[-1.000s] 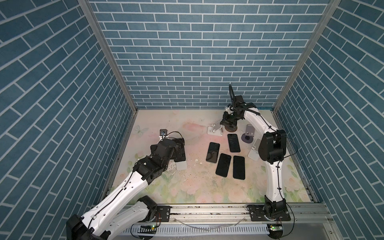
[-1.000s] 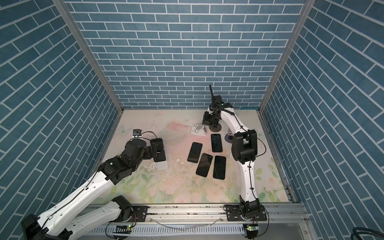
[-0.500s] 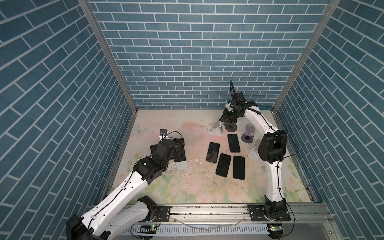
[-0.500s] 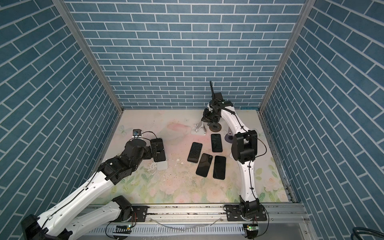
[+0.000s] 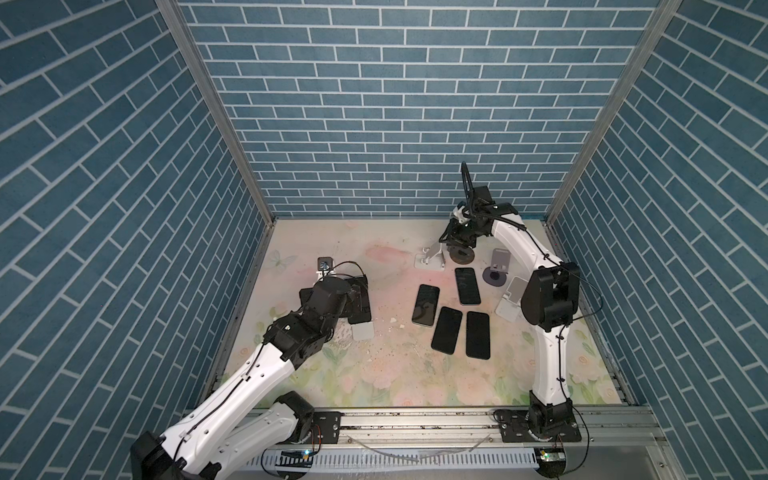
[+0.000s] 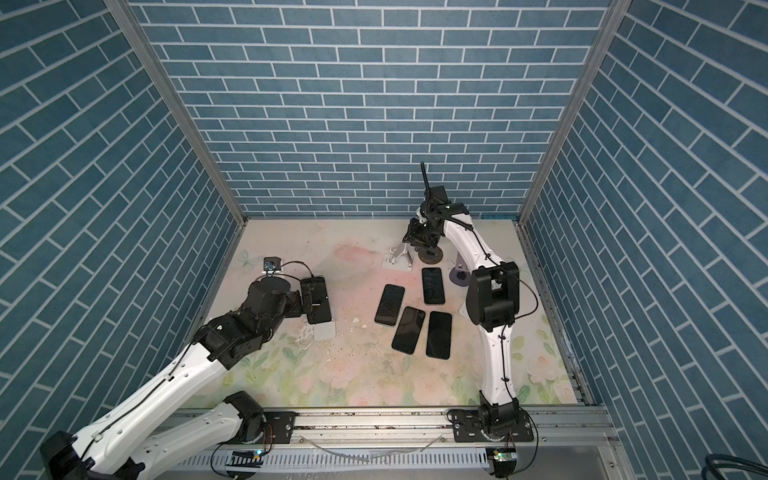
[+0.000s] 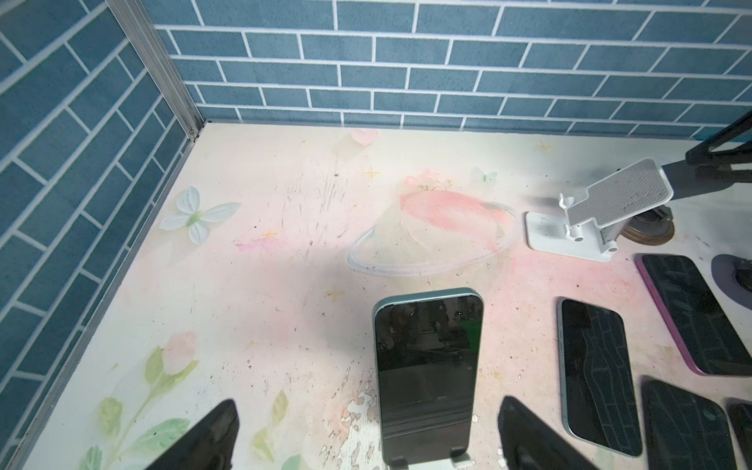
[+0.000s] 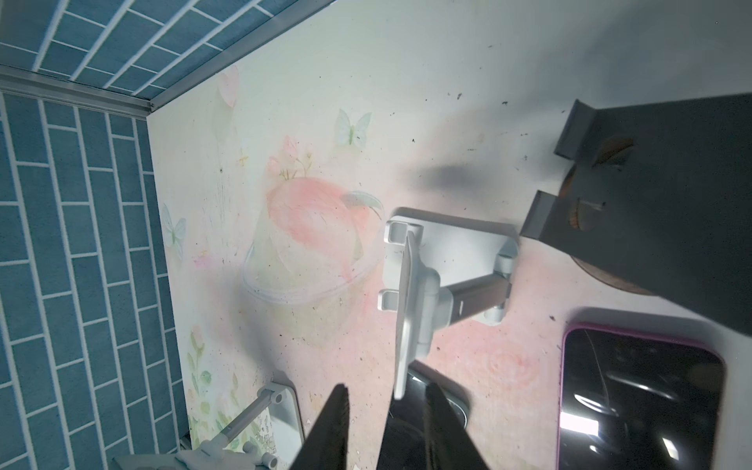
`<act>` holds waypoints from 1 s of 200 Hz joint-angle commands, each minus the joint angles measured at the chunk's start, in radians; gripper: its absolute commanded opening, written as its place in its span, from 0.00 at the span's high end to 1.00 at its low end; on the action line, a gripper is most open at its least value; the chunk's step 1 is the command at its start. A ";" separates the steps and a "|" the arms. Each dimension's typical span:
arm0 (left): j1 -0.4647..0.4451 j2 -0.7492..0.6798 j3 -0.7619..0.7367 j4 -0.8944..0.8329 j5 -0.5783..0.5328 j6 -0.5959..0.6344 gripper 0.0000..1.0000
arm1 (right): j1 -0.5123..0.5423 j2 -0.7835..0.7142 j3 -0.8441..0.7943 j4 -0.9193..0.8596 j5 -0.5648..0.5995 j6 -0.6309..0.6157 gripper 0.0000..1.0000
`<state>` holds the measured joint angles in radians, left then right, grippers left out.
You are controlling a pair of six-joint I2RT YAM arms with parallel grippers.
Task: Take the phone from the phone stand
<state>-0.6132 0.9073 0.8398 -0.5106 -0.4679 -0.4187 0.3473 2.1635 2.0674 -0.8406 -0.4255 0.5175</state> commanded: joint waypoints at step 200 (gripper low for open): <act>0.007 0.183 0.145 -0.127 -0.006 -0.128 0.00 | 0.126 -0.437 -0.603 0.249 0.212 -0.132 0.51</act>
<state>-0.6128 1.0626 0.9539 -0.6121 -0.4671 -0.5182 0.4641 1.7901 1.5181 -0.6415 -0.2134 0.4366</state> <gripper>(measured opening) 0.995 0.477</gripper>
